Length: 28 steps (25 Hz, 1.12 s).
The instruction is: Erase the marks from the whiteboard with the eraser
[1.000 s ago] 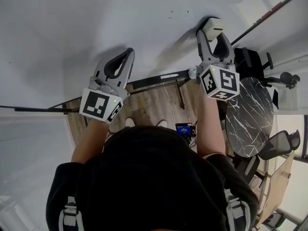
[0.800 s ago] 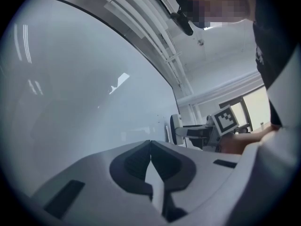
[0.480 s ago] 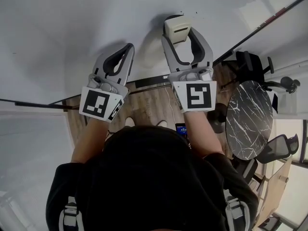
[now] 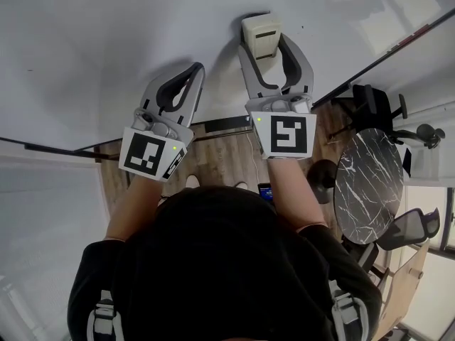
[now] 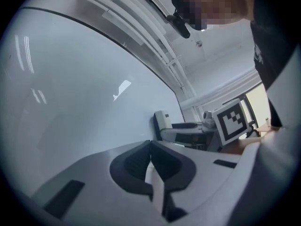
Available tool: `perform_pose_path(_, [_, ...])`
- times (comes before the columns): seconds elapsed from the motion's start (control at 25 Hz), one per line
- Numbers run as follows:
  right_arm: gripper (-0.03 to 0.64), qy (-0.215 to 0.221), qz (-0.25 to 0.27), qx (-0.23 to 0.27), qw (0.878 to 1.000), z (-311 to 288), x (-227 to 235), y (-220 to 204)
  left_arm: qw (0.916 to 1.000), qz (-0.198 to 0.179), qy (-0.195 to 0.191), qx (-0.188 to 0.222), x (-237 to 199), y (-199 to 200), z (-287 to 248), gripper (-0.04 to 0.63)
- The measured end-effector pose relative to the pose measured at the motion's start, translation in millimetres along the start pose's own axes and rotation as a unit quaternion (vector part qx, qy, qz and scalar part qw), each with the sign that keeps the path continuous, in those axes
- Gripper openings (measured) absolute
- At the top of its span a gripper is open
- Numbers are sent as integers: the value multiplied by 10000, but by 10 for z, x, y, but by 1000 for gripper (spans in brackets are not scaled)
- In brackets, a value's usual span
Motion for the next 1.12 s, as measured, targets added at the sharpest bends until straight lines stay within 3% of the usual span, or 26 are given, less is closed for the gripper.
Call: perform_pose_path(1.12, [247,-1066,-1172,-362,9867,372,1621,-699,9991,-21,-403,-151,287,-53,-405,5])
Point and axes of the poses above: the fingertips, and each gripper's own axes: z backward along the fingers, x to its right, y out of its top, the point moved 3 cm from there along z, backward along the fingers, and after that the axes turned 9 degrees about -x, right-handed, at the moved point
